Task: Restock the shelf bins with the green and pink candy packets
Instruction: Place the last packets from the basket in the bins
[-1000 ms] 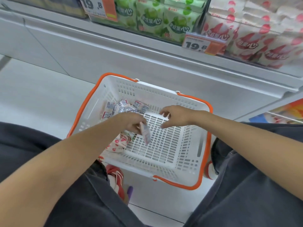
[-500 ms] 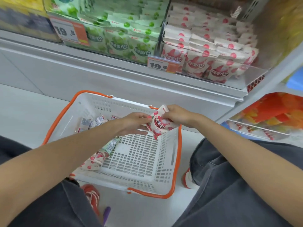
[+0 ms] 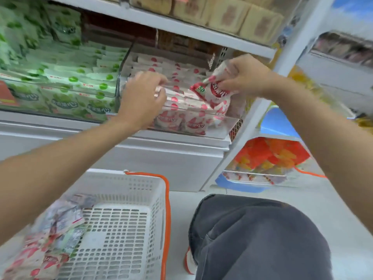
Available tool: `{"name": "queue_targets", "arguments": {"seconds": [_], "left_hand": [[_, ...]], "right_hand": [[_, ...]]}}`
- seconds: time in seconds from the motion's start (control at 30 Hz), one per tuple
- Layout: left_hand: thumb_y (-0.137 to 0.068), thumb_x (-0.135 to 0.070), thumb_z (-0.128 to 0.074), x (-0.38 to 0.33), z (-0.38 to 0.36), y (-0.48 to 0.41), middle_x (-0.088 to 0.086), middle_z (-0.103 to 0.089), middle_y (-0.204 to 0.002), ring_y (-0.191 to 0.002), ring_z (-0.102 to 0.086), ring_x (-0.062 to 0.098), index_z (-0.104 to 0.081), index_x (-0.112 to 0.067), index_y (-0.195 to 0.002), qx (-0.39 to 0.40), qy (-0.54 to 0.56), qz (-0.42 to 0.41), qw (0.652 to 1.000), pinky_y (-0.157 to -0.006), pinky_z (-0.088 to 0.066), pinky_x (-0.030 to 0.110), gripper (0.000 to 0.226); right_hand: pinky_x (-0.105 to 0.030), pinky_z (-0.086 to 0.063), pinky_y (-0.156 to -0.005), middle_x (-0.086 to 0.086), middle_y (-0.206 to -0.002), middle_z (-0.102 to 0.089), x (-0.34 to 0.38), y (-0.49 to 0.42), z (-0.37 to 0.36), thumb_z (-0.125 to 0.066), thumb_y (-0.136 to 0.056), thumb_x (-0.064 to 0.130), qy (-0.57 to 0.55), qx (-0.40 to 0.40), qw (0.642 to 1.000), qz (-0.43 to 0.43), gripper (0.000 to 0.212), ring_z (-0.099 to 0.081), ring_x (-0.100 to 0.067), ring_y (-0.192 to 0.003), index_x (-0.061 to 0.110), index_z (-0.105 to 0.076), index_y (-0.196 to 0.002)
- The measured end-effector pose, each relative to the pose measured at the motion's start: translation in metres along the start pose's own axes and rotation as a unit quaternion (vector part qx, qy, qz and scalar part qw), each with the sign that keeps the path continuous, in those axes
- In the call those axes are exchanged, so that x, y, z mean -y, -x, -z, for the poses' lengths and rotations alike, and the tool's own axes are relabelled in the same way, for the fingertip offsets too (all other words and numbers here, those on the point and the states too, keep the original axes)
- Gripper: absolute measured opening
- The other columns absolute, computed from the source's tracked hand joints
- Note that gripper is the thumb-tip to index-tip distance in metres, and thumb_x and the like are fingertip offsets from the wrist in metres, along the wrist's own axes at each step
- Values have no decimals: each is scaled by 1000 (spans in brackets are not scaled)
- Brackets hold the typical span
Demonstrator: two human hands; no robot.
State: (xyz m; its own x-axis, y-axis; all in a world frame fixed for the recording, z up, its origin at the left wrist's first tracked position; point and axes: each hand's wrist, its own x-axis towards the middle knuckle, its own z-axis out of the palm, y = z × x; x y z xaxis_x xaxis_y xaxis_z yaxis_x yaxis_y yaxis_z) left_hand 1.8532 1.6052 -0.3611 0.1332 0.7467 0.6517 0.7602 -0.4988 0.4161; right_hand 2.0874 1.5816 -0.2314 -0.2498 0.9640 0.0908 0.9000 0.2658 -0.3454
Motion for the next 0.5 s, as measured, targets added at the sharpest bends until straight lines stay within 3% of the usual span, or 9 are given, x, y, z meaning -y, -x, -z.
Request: {"name": "queue_targets", "arguments": {"seconds": [0.07, 0.1, 0.2, 0.33, 0.43, 0.5], "left_hand": [[-95, -30, -47, 3, -13, -24, 2, -63, -124, -119, -52, 25, -63, -19, -121, 62, -78, -50, 994, -100, -37, 46, 32], [-97, -34, -45, 9, -21, -30, 0, -61, -129, -122, -50, 24, -61, -21, -124, 101, -105, -63, 987, -103, -34, 47, 35], [-100, -48, -32, 33, -39, -28, -1, -56, -133, -124, -48, 23, -57, -23, -127, 176, -136, -58, 973, -101, -34, 47, 45], [-102, -54, -21, 43, -45, -17, -1, -60, -123, -116, -52, 23, -59, -22, -117, 172, -147, -66, 972, -93, -38, 44, 52], [-101, -53, -21, 39, -43, -17, 1, -58, -129, -121, -50, 23, -58, -21, -121, 177, -152, -65, 970, -97, -37, 45, 53], [-101, -53, -21, 39, -42, -16, 2, -55, -134, -125, -48, 24, -57, -20, -125, 181, -151, -62, 970, -100, -35, 46, 55]], "right_hand": [[-28, -28, -49, -2, -59, -43, -12, -12, 18, -67, -82, 5, 89, 3, 996, 0, 41, -40, -17, -55, 20, -42, -54], [-29, -25, -49, -1, -57, -35, -17, -19, 22, -67, -82, 5, 128, 10, 992, -4, 43, -36, -21, -55, 16, -36, -53], [-31, -25, -50, -5, -62, -37, -38, -37, 16, -64, -82, 7, 212, 35, 976, -33, 31, -36, -25, -63, 3, -39, -65], [-31, -29, -51, -11, -65, -40, -61, -53, -9, -62, -80, 6, 219, 77, 972, -38, 35, -38, -26, -61, 9, -34, -58], [-36, -43, -57, -22, -79, -60, -73, -62, -26, -58, -78, 2, 227, 84, 969, -42, 8, -56, -36, -72, -3, -57, -72], [-41, -52, -66, -25, -93, -66, -79, -67, -27, -56, -78, 0, 217, 73, 973, -40, 15, -63, -38, -84, -6, -65, -89]]}}
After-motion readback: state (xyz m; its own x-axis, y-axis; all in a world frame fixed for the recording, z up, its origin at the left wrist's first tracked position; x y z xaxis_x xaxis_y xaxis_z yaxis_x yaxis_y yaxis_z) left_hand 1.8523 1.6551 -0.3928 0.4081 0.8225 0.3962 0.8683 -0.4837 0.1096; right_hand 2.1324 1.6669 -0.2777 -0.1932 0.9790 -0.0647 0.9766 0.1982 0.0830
